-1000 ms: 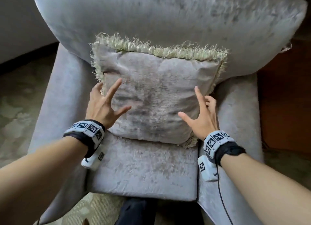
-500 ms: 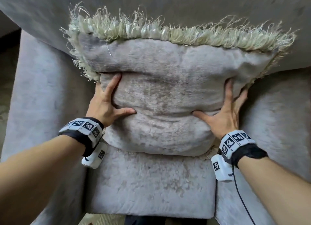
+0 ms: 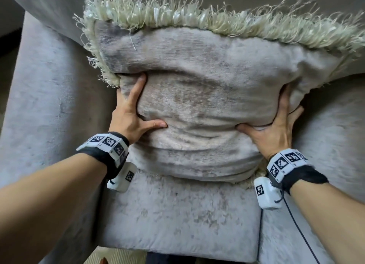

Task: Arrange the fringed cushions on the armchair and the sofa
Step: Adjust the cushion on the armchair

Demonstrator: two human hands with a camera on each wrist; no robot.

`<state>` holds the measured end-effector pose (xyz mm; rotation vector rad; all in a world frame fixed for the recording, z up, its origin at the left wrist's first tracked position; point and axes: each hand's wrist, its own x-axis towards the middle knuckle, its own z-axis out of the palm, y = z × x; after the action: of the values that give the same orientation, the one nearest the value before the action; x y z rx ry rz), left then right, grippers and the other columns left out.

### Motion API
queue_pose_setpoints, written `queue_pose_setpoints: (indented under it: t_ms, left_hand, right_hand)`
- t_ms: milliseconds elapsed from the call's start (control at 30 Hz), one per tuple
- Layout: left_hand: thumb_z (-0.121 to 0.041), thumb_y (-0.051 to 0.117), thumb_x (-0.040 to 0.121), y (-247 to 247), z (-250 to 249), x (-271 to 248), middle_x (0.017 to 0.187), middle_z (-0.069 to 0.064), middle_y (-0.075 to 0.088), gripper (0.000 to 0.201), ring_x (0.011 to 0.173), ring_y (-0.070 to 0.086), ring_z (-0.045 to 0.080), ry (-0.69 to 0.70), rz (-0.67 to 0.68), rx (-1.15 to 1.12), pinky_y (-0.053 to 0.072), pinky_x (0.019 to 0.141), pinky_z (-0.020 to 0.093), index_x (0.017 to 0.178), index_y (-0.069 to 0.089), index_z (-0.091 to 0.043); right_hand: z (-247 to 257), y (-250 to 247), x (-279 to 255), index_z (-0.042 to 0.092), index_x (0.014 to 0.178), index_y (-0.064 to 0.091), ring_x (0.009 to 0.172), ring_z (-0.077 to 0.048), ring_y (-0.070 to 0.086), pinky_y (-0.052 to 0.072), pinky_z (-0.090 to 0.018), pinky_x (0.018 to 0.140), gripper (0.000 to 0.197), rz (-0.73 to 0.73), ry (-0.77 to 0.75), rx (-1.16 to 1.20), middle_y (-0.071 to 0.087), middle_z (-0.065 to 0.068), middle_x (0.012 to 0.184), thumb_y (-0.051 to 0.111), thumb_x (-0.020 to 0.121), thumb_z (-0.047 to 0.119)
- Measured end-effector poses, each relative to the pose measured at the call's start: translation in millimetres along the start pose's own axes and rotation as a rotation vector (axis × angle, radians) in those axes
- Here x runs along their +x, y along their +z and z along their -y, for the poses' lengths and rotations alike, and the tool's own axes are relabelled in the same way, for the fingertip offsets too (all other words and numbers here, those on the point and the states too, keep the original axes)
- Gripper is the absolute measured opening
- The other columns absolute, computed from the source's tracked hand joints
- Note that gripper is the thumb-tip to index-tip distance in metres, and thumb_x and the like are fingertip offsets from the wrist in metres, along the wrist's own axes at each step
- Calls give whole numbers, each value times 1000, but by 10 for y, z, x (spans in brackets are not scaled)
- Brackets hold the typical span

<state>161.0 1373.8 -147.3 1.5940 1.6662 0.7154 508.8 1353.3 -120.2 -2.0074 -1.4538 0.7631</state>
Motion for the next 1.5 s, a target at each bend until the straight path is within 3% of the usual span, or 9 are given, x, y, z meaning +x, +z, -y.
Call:
queue_pose_setpoints:
  t_ms: [133, 300, 433, 567, 700, 900, 1233, 1400, 1500]
  left_hand:
    - [-68, 83, 45, -74, -167, -100, 154, 16, 31, 118, 144, 29, 17, 20, -30, -18, 15, 108, 0, 140, 12, -72]
    - [-81, 76, 41, -280, -389, -324, 141, -1, 34, 124, 133, 30, 1, 19, -81, -46, 16, 108, 1, 148, 18, -56]
    - [-80, 79, 36, -312, -506, -513, 145, -7, 31, 133, 132, 32, 1, -97, -176, -153, 19, 105, 0, 147, 10, -58]
    - [-63, 91, 39, -203, -582, -634, 155, 1, 35, 142, 136, 41, 15, -261, -279, -185, 33, 113, 28, 148, 2, -53]
    - [-73, 79, 41, 16, -544, -720, 159, 9, 30, 146, 134, 48, 31, -353, -318, -168, 41, 109, 42, 154, -8, -37]
    - [-51, 92, 55, 328, -327, -836, 163, 16, 14, 146, 138, 40, 36, -452, -285, -155, 37, 111, 43, 154, -13, -23]
    - [-87, 71, 42, 379, -141, -632, 162, 18, 4, 150, 146, 26, 35, -444, -209, -164, 33, 115, 48, 150, -16, -30]
    - [-51, 92, 52, 201, -285, -754, 154, 17, 15, 140, 142, 30, 30, -506, -290, -184, 24, 114, 29, 156, 1, -27]
    - [-61, 84, 51, 58, -432, -773, 153, 19, 14, 131, 144, 25, 33, -438, -383, -62, 20, 120, 32, 152, 21, -8]
  right_hand:
    - [85, -154, -103, 44, 155, 11, 123, -9, 27, 10, 5, 102, 144, -45, -101, 15, 24, -12, 127, 89, 35, 61]
    - [488, -467, -246, 54, 148, 9, 120, 3, 12, 12, -19, 113, 133, -60, -160, -17, 16, -7, 131, 76, 35, 79]
    - [1003, -818, -81, 46, 149, 16, 136, -28, 9, 13, -42, 116, 125, -26, -330, -96, 6, 0, 143, 74, 42, 74]
    - [1512, -1034, 173, 37, 150, 29, 135, -28, 18, 11, -18, 119, 116, 38, -591, -184, 13, -2, 138, 78, 52, 73]
    - [1839, -1001, 379, 36, 149, 36, 137, -29, 30, 29, -36, 119, 110, 138, -747, -234, 21, -11, 134, 80, 55, 72]
    - [1707, -610, 463, 47, 149, 32, 138, -36, 33, 37, -52, 113, 110, 223, -714, -332, 24, -19, 144, 78, 53, 76]
    - [1536, -513, 522, 52, 148, 24, 138, -38, 29, 33, -58, 112, 109, 187, -674, -387, 23, -20, 147, 74, 55, 79]
    - [1485, -591, 396, 40, 149, 34, 136, -37, 30, 32, -54, 114, 103, 90, -664, -322, 25, -22, 146, 78, 62, 73]
    - [1430, -684, 197, 31, 149, 40, 131, -34, 35, 36, -47, 112, 95, -18, -571, -296, 31, -20, 142, 75, 69, 68]
